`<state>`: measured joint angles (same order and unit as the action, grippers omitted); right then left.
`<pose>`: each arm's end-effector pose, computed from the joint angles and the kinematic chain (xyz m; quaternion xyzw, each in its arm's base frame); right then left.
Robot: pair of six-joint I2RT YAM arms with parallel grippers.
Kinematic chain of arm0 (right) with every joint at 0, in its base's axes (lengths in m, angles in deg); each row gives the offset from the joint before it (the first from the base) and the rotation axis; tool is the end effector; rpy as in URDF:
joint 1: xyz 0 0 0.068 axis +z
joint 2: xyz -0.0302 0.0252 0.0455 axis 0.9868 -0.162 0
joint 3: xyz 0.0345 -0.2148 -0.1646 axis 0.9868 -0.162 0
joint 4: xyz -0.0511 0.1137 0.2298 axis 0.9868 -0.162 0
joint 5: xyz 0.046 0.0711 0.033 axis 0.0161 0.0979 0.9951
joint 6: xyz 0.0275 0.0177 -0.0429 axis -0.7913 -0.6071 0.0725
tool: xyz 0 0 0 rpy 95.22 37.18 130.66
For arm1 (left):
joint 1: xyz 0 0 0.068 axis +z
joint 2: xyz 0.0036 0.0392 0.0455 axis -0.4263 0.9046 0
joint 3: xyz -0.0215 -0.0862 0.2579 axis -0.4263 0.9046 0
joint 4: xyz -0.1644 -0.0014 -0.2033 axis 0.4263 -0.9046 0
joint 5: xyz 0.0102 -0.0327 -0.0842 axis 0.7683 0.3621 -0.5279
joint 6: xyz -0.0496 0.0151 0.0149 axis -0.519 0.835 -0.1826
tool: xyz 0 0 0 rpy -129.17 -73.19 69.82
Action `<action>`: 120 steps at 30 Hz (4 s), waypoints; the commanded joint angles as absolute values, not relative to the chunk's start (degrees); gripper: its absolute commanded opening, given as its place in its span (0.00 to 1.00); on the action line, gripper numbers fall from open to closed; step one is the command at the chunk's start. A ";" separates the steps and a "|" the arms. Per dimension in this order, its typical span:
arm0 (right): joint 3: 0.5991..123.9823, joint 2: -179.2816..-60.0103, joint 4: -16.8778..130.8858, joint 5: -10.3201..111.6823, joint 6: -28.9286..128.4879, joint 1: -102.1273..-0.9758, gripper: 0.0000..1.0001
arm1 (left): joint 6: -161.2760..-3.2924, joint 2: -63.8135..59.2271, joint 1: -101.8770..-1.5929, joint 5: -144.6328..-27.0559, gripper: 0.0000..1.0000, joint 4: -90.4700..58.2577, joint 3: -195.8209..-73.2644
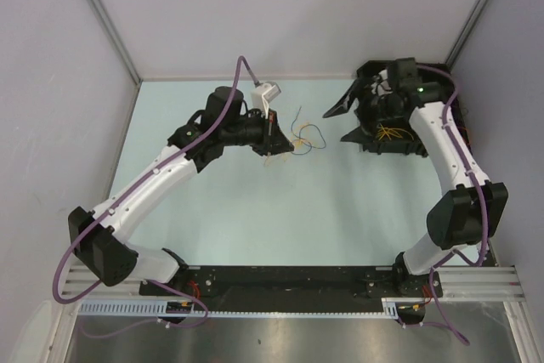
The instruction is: Untangle the cables
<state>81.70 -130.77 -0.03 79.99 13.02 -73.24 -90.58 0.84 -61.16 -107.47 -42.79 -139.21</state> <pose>0.3253 0.0641 0.3657 0.1893 0.8892 0.3962 0.1288 0.2392 -0.1952 0.3785 0.2494 0.7935 -0.4322 0.3482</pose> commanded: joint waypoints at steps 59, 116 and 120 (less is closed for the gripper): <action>116.20 -157.47 10.66 58.26 10.01 -79.79 0.00 | -87.67 -11.52 -69.09 -78.03 0.99 -52.75 -138.92; 114.45 -176.46 26.22 53.67 15.11 -86.48 0.89 | -90.39 -9.76 -69.00 -69.24 0.97 -61.10 -140.78; 115.59 -179.19 29.12 56.39 15.46 -86.48 0.82 | -93.63 -12.22 -69.00 -67.65 0.96 -62.85 -139.28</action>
